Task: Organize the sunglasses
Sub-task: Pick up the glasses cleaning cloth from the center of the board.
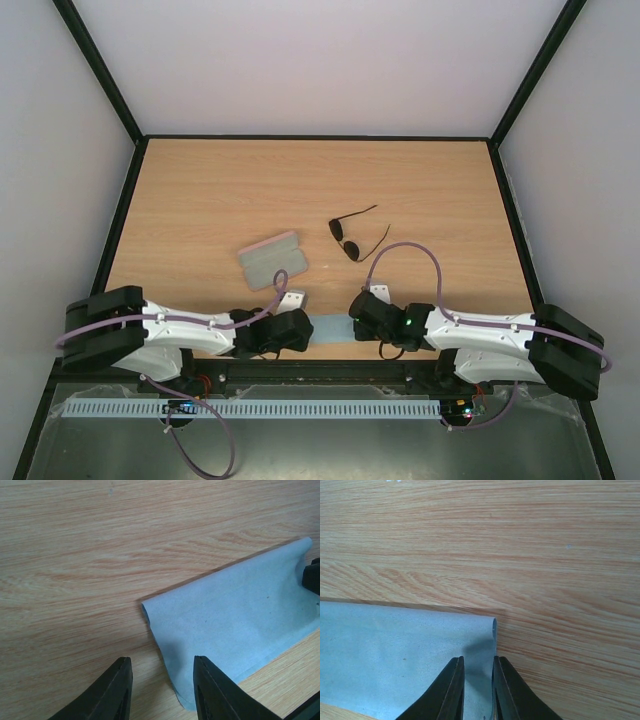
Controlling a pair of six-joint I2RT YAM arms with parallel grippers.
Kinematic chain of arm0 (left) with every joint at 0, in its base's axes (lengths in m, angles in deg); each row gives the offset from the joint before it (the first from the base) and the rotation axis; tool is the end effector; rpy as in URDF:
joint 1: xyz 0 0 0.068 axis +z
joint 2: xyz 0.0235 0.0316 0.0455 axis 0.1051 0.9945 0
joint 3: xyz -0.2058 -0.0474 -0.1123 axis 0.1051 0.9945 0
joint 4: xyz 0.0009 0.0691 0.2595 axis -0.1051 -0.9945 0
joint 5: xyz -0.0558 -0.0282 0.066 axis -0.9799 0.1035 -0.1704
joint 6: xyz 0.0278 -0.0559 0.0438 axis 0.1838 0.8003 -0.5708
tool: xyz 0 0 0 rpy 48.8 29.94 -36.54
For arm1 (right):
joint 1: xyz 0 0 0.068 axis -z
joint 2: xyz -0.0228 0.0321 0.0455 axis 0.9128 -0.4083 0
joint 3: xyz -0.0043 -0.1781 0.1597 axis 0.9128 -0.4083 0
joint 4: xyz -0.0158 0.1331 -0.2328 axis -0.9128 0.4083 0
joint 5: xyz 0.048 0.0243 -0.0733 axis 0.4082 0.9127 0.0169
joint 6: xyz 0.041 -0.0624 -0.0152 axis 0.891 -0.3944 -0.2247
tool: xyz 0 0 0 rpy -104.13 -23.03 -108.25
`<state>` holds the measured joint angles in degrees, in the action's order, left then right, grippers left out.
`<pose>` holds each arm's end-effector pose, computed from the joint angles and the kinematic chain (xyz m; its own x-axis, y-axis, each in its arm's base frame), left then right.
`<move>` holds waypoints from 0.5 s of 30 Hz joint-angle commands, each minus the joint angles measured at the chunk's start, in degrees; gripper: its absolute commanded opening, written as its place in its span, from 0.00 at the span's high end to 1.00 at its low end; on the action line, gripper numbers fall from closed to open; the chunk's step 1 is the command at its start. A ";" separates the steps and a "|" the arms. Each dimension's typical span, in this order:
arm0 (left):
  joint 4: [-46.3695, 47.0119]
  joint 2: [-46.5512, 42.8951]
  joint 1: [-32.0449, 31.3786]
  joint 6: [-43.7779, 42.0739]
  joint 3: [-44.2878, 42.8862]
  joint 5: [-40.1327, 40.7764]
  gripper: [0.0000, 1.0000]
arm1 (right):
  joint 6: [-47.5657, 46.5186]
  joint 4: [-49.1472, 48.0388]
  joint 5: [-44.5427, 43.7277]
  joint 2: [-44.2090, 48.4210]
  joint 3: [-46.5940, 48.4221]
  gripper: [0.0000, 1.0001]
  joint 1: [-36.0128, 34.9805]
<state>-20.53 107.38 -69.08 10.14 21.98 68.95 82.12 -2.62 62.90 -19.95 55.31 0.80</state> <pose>0.0836 -0.2519 0.0732 -0.8718 0.0285 -0.4891 0.2839 0.8430 -0.4569 0.1130 0.2061 0.0902 -0.8633 0.0819 -0.4980 -0.1625 0.8891 0.4278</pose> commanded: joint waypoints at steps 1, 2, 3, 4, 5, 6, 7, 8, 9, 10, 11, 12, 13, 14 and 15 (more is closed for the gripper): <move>0.28 1.09 0.82 -0.54 -0.68 -0.02 0.62 | 1.90 4.80 -0.86 -0.57 -1.55 0.82 -0.83; 0.55 1.19 0.99 -0.53 -0.66 -0.02 0.62 | 2.03 4.73 -0.88 -0.57 -1.66 0.82 -0.82; 0.71 1.24 1.20 -0.58 -0.60 -0.13 0.61 | 2.04 4.65 -0.74 -0.80 -1.63 0.82 -0.82; 0.89 1.37 1.45 -0.71 -0.53 -0.19 0.61 | 2.01 4.51 -0.67 -0.95 -1.67 0.82 -0.86; 1.06 1.60 1.66 -0.84 -0.47 -0.26 0.61 | 2.05 4.46 -0.58 -1.12 -1.72 0.82 -0.84; 1.27 1.74 1.97 -0.92 -0.53 -0.40 0.60 | 2.09 4.34 -0.55 -1.25 -1.74 0.82 -0.82; 1.54 1.90 2.17 -1.07 -0.52 -0.66 0.60 | 2.13 4.14 -0.47 -1.34 -1.83 0.82 -0.86; 1.72 2.20 2.31 -1.18 -0.57 -0.81 0.60 | 2.14 4.03 -0.44 -1.42 -1.90 0.82 -0.82; 1.81 2.43 2.36 -1.33 -0.68 -0.89 0.60 | 2.25 3.95 -0.35 -1.57 -1.93 0.82 -0.86; 1.93 2.60 2.34 -1.36 -0.76 -0.94 0.61 | 2.22 3.88 -0.31 -1.68 -2.00 0.82 -0.92; 1.99 2.87 2.34 -1.38 -0.74 -0.98 0.61 | 2.21 3.78 -0.35 -1.90 -2.02 0.82 -0.91; 2.09 3.07 2.34 -1.45 -0.77 -1.05 0.61 | 2.23 3.71 -0.31 -2.08 -2.02 0.82 -0.91; 2.19 3.34 2.38 -1.41 -0.75 -1.14 0.61 | 2.23 3.53 -0.26 -2.29 -2.09 0.82 -0.91; 2.31 3.64 2.34 -1.38 -0.71 -1.16 0.62 | 2.22 3.30 -0.18 -2.59 -2.08 0.83 -0.92; 2.49 3.85 2.34 -1.38 -0.65 -1.23 0.62 | 2.18 3.11 -0.11 -2.85 -2.10 0.83 -0.93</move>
<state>-17.03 109.39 -67.00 9.46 21.57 68.34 83.24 -3.13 62.40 -20.41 55.23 0.41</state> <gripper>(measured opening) 0.384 0.174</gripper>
